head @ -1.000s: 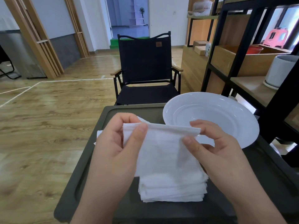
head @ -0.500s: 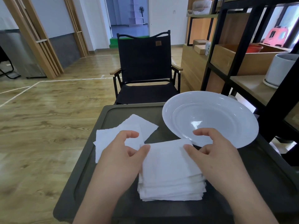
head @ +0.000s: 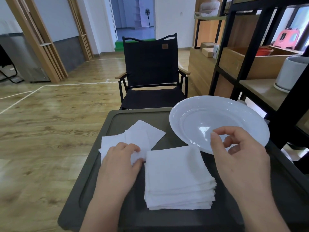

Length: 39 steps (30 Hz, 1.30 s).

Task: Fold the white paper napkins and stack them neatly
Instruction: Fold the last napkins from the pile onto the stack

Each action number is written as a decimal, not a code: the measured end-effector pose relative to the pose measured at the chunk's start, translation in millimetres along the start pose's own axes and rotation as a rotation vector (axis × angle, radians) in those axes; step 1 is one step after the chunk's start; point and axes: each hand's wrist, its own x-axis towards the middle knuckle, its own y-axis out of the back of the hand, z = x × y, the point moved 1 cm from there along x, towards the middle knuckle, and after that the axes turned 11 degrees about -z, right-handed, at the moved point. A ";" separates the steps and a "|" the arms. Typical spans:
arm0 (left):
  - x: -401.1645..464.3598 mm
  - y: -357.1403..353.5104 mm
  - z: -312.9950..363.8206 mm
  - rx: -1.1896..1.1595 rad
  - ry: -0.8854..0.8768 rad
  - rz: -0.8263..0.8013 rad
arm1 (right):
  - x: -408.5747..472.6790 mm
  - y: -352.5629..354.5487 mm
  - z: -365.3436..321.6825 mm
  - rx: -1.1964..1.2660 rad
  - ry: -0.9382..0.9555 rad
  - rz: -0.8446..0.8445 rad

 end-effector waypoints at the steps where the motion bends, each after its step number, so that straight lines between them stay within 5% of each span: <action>1: 1.2 0.4 0.3 0.022 -0.001 0.025 | 0.1 -0.5 0.2 0.004 0.004 -0.003; 8: 1.4 1.2 -1.1 0.026 -0.007 0.132 | -0.1 -3.2 0.6 0.038 0.034 -0.025; 18: 0.8 0.5 5.8 0.014 -0.112 -0.005 | 0.3 -4.1 2.4 0.086 0.050 -0.036; 32: 2.2 -4.6 6.6 0.078 -0.119 0.020 | 0.8 -3.8 3.4 0.102 0.057 -0.051; 36: 3.4 3.8 3.3 -0.112 -0.069 0.130 | 1.3 -3.2 4.7 0.110 0.060 -0.052; 39: -3.0 21.4 7.4 -0.463 -0.052 0.263 | 1.9 -4.5 6.4 0.128 0.076 -0.060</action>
